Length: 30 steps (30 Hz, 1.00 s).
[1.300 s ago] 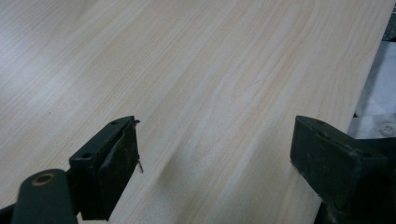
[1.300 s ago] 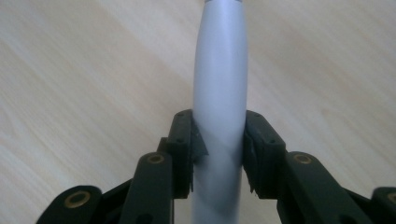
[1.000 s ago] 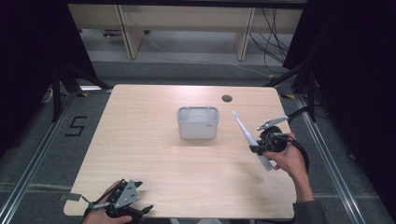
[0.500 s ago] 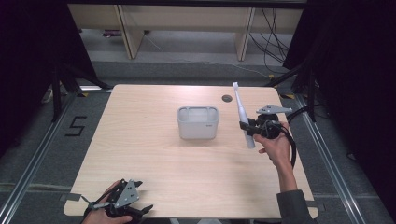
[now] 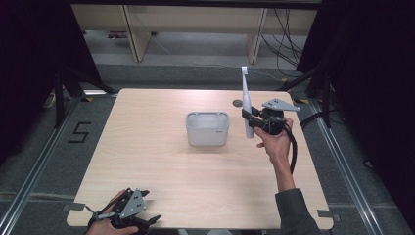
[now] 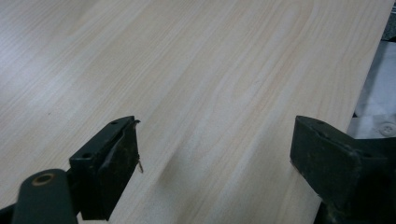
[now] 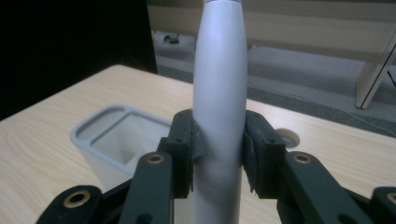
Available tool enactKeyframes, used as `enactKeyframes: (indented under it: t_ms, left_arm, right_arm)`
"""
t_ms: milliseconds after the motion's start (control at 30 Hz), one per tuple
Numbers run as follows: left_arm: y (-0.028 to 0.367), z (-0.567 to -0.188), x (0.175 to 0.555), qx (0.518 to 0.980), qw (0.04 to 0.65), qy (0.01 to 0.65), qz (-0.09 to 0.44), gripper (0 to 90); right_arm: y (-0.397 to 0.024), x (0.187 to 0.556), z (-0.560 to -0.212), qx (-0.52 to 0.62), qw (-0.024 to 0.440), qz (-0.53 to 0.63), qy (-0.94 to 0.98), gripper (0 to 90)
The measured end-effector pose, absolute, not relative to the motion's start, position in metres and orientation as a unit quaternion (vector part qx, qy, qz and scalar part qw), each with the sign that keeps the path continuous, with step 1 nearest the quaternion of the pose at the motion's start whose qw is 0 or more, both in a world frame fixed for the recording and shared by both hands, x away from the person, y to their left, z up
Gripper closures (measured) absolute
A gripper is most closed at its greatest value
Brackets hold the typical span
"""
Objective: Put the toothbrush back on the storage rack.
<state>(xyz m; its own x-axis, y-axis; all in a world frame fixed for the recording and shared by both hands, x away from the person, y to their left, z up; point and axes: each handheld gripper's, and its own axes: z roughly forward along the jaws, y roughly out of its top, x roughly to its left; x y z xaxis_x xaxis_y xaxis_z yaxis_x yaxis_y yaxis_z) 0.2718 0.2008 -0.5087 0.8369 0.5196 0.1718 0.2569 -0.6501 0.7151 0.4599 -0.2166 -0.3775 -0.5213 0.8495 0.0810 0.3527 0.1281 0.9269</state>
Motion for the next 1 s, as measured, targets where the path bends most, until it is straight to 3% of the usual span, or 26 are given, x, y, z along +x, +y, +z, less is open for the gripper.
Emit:
enactKeyframes:
  t_ms: [1000]
  left_arm:
    - [0.202, -0.507, 0.272, 0.888, 0.363, 0.218, 0.178, 14.8]
  right_arm:
    - [-0.151, 0.503, -0.371, 0.413, 0.244, 0.545, 0.688, 66.6]
